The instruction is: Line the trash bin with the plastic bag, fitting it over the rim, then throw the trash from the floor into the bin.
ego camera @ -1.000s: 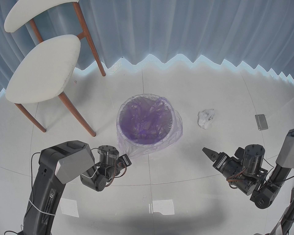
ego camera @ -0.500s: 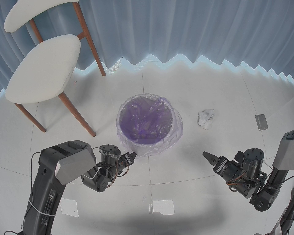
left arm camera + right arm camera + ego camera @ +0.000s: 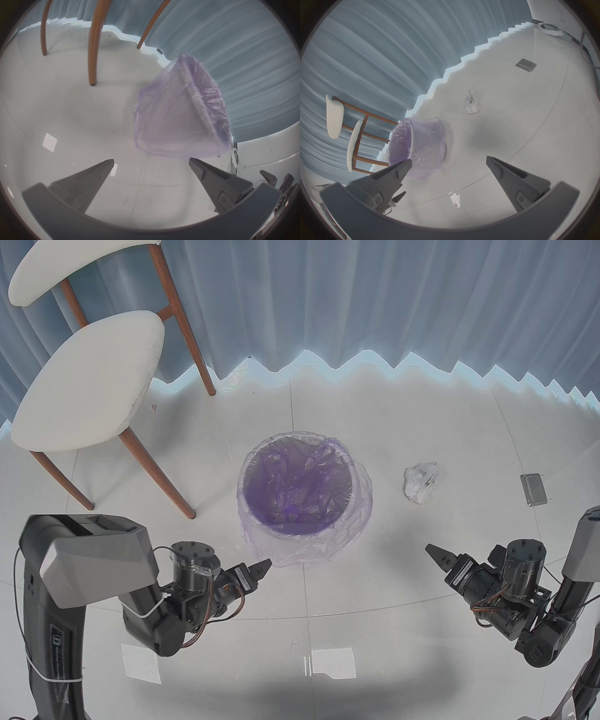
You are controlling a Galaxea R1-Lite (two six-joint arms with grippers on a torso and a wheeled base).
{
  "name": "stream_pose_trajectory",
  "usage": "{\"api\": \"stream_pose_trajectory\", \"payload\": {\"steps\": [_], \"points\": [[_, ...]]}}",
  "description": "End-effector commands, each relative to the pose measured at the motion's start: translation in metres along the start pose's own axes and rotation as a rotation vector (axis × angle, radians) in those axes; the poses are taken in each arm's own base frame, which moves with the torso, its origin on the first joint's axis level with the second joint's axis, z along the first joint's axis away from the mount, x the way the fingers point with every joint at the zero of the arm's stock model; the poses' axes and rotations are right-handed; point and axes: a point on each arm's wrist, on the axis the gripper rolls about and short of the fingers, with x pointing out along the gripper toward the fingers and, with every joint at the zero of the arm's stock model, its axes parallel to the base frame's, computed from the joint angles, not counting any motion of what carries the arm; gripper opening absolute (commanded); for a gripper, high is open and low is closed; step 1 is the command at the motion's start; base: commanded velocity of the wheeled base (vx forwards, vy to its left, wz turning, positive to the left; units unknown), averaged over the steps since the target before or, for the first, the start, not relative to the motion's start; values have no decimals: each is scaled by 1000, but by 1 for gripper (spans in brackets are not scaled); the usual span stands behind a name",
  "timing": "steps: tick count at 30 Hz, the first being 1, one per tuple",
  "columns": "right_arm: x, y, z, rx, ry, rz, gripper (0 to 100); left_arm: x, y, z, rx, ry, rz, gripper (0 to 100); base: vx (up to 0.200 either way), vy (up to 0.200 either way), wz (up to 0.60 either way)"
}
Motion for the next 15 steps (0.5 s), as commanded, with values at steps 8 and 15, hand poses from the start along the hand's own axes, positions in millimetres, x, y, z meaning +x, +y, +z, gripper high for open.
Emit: {"api": "stream_pose_trajectory", "payload": {"steps": [8, 15], "points": [[-30, -16, 10, -3, -16, -63, 100, -157, -7, 44, 17, -225, -66, 100, 0, 0, 0], [-34, -36, 26, 2, -58, -126, 100, -198, -6, 65, 96, -376, -80, 100, 0, 0, 0]]}}
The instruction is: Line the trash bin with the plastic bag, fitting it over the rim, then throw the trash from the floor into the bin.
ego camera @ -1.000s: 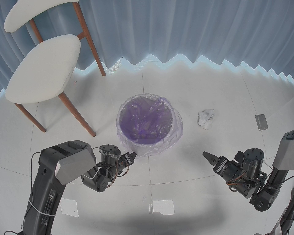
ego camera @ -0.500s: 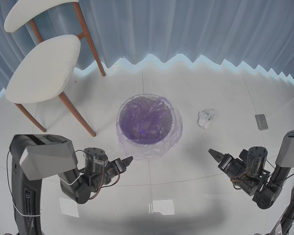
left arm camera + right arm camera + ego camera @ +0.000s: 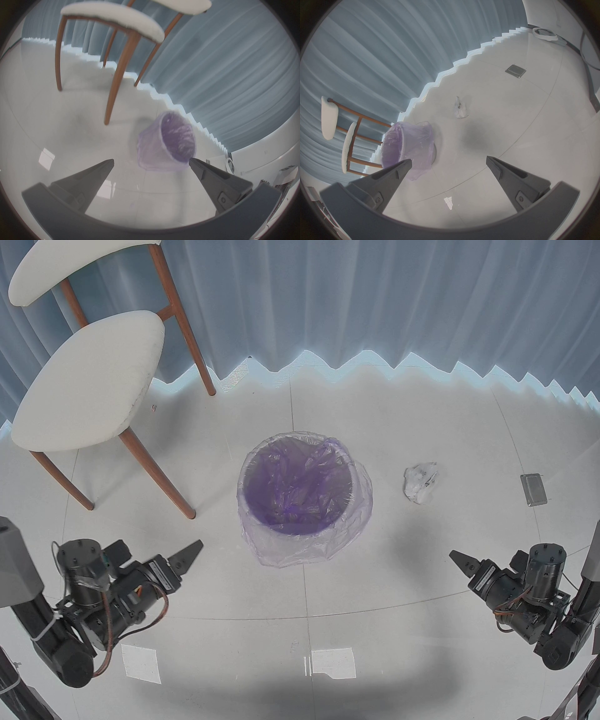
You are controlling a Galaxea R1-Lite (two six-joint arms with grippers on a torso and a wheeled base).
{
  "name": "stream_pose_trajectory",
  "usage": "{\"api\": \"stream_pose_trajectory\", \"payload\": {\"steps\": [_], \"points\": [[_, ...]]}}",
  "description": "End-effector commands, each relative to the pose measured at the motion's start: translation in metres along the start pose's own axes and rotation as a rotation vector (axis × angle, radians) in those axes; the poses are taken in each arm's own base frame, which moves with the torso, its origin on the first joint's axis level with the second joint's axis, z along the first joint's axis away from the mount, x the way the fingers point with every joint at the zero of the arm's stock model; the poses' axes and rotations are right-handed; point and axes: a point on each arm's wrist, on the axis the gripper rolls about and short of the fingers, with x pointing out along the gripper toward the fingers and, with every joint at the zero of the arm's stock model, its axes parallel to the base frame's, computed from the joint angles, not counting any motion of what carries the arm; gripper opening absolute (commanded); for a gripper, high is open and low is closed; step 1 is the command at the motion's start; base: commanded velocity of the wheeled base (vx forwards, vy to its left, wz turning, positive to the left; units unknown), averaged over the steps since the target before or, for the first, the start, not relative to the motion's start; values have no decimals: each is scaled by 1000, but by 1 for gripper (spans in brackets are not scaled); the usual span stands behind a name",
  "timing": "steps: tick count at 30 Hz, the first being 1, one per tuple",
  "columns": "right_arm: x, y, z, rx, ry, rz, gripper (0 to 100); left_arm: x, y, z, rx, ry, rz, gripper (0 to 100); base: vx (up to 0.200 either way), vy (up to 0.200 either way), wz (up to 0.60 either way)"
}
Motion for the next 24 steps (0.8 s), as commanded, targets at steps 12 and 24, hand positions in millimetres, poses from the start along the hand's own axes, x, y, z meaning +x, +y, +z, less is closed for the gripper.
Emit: {"api": "stream_pose_trajectory", "payload": {"steps": [12, 24], "points": [[10, -21, 37, -178, -74, -3, 100, -55, -1, 49, 93, -222, -65, 100, 200, 0, 0], [-20, -20, 28, -225, -38, 14, 100, -79, -12, 36, 97, -192, -124, 100, 200, 0, 0]]}}
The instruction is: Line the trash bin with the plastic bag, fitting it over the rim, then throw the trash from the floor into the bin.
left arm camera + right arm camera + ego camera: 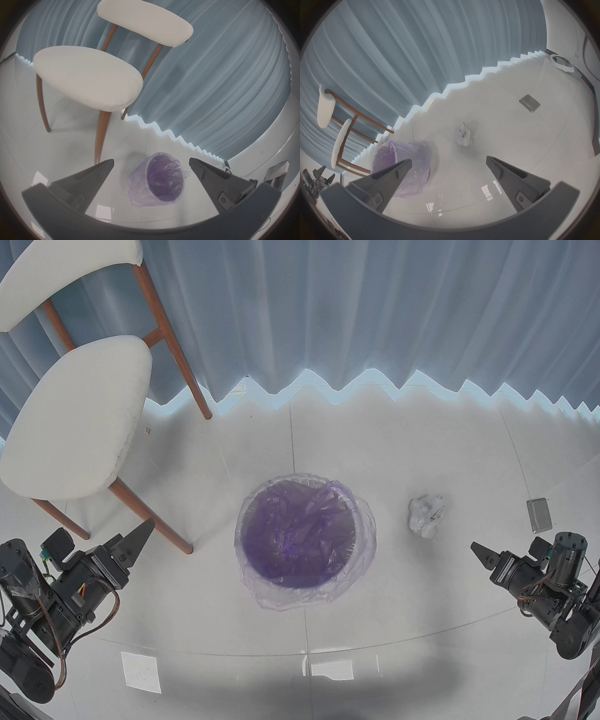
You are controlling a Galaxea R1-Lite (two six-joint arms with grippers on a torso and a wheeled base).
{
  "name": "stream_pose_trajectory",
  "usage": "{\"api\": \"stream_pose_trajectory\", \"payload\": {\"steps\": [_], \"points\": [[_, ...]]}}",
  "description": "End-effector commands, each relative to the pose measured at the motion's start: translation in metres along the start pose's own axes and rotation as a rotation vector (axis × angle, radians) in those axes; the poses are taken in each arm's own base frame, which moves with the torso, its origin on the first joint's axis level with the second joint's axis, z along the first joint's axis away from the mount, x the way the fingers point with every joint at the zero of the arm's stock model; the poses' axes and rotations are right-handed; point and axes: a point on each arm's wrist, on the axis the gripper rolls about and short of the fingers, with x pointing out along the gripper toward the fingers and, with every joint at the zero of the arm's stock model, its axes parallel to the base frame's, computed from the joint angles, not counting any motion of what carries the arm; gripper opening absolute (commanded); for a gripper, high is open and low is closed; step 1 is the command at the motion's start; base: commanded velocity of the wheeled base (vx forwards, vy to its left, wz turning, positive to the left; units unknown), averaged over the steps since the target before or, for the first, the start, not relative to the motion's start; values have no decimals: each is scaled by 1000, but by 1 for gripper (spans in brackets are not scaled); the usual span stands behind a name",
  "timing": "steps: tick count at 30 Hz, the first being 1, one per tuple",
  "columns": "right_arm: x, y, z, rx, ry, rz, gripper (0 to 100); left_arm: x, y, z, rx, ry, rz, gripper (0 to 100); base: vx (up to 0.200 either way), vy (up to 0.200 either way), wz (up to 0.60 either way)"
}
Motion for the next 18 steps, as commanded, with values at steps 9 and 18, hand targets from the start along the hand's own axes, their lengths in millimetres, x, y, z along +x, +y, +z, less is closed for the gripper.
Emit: {"api": "stream_pose_trajectory", "payload": {"steps": [9, 18], "points": [[14, 30, -46, -92, 194, 147, 100, -21, -11, -4, -9, 16, -53, 100, 0, 0, 0], [94, 25, -84, -96, 215, 131, 100, -21, -22, -11, -14, 27, -70, 100, 0, 0, 0]]}}
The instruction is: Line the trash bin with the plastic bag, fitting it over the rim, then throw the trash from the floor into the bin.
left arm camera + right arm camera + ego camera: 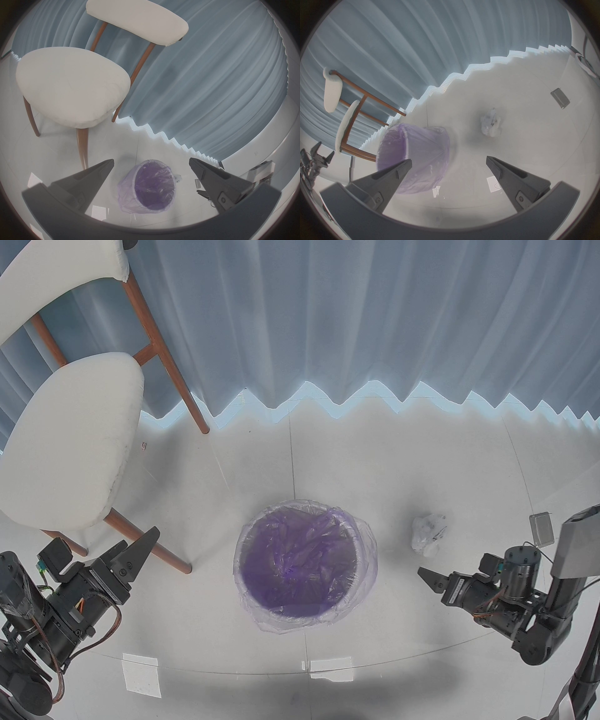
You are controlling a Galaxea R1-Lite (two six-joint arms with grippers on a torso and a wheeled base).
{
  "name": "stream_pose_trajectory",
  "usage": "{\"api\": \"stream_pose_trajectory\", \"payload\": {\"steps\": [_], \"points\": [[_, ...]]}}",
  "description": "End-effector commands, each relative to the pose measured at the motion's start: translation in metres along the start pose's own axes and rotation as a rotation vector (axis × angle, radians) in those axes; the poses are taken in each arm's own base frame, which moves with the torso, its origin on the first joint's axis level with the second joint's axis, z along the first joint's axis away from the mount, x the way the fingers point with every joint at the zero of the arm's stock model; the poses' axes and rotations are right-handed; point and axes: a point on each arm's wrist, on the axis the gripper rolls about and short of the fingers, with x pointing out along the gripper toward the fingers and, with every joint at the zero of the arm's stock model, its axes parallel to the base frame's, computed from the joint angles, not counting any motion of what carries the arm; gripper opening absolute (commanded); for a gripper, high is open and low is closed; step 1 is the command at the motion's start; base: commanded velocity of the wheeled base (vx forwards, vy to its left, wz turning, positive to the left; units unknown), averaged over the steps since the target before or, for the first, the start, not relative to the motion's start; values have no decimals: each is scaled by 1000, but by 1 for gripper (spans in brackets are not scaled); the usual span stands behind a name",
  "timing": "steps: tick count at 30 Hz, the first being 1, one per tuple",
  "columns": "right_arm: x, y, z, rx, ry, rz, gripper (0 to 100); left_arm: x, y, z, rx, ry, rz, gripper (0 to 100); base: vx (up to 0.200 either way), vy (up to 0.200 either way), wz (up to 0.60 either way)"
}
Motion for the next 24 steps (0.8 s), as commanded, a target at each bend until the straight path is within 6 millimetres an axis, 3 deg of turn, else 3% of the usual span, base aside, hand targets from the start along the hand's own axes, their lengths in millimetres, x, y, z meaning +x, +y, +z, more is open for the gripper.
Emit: {"api": "stream_pose_trajectory", "payload": {"steps": [1, 6, 11, 19, 24], "points": [[72, -12, -29, 3, 43, -9, 100, -4, -6, -6, -7, 17, -4, 100, 0, 0, 0], [111, -11, -27, 4, 37, -4, 100, -4, -5, -7, -28, 24, -2, 100, 0, 0, 0], [147, 0, -4, 35, 43, -16, 100, -3, -5, -8, -31, 33, 6, 100, 0, 0, 0], [176, 4, -5, 39, 84, -30, 100, -5, -2, -12, -42, 66, 59, 100, 0, 0, 0], [181, 13, -20, 14, 145, -27, 100, -6, -1, -13, -67, 72, 80, 100, 0, 0, 0]]}}
